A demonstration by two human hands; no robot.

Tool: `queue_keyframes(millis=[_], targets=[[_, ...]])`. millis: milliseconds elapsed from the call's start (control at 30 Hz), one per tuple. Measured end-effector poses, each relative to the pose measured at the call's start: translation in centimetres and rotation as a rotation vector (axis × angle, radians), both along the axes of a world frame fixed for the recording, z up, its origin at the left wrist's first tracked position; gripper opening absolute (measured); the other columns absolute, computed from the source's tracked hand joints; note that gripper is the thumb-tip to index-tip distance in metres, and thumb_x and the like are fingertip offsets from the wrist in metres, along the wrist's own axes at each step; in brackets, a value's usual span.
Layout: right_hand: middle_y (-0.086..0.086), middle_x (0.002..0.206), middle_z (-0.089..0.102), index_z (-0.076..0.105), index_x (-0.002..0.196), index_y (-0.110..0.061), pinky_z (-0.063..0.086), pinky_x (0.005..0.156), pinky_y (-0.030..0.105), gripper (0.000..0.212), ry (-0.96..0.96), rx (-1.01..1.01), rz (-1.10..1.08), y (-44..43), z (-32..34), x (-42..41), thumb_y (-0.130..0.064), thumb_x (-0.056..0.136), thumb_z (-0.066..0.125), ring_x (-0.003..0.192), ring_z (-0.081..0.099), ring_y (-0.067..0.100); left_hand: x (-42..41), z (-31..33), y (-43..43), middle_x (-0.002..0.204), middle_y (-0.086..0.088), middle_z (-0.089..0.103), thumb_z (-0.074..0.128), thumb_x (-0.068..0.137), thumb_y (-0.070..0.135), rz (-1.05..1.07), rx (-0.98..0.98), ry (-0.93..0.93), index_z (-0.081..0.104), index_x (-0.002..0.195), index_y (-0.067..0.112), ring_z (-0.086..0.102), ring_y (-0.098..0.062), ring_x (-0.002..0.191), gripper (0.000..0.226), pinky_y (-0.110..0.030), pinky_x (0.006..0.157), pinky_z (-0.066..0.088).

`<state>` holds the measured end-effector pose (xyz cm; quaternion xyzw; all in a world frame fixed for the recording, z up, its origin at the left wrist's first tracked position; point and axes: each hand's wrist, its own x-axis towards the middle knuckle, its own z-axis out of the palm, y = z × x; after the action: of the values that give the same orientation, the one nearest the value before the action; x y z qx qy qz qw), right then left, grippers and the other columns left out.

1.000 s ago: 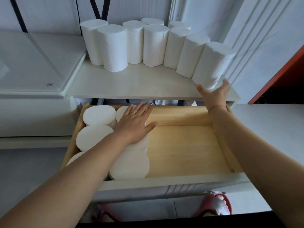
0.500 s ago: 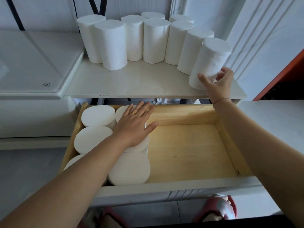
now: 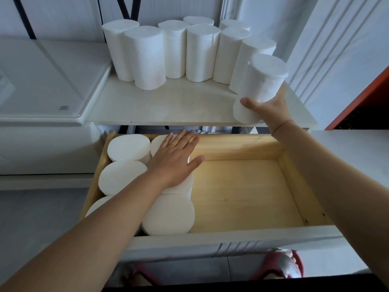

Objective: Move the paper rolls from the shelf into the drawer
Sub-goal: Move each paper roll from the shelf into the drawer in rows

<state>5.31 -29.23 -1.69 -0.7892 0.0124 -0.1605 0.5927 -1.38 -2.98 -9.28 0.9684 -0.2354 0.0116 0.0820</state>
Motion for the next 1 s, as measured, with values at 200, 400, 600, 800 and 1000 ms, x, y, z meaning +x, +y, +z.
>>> queue_keyframes(millis=[200,400,600,800,1000], targets=[[0.009,0.123,0.061,0.044,0.132,-0.007,0.052,0.095,0.034,0.084,-0.016,-0.049,0.187,3.1,-0.1,-4.5,-0.023,0.061,0.084,0.114,0.06,0.016,0.0,0.0,0.1,0.159,0.005,-0.004,0.004,0.087,0.064,0.022,-0.005,0.005,0.001,0.15,0.023,-0.01,-0.009,0.144,0.076,-0.031,0.116,-0.01],[-0.001,0.119,0.065,0.049,0.131,-0.012,0.051,0.087,0.021,0.085,0.032,-0.023,0.251,3.8,-0.9,-7.8,-0.037,0.058,0.084,0.11,0.063,0.009,-0.6,0.1,0.1,0.159,0.002,-0.006,0.009,0.091,0.061,0.095,-0.014,0.016,-0.001,0.15,0.018,-0.01,-0.01,0.144,0.074,-0.029,0.114,-0.012],[-0.008,0.111,0.07,0.057,0.12,-0.028,0.053,0.089,0.025,0.074,0.267,-0.043,0.355,4.3,-4.6,-9.6,-0.043,0.052,0.084,0.106,0.065,0.007,-1.0,0.2,0.6,0.159,0.001,-0.005,0.003,0.089,0.062,0.082,-0.01,0.018,0.0,0.151,0.017,-0.01,-0.009,0.144,0.077,-0.029,0.113,-0.013],[0.0,0.121,0.064,0.046,0.133,-0.022,0.051,0.098,0.043,0.086,0.355,-0.129,0.355,4.5,-7.4,-8.7,-0.027,0.057,0.086,0.113,0.061,0.016,-1.0,0.3,0.5,0.159,0.003,-0.006,-0.004,0.082,0.067,0.09,-0.024,0.019,0.001,0.151,0.018,-0.013,-0.008,0.143,0.085,-0.028,0.112,-0.015],[-0.002,0.132,0.055,0.032,0.144,-0.022,0.046,0.104,0.043,0.104,0.42,-0.214,0.338,4.3,-9.8,-8.5,-0.017,0.059,0.091,0.122,0.052,0.017,-1.0,0.2,0.5,0.158,0.006,-0.012,-0.007,0.077,0.069,0.075,-0.032,0.039,-0.004,0.15,0.021,-0.016,-0.007,0.142,0.087,-0.028,0.111,-0.016]])
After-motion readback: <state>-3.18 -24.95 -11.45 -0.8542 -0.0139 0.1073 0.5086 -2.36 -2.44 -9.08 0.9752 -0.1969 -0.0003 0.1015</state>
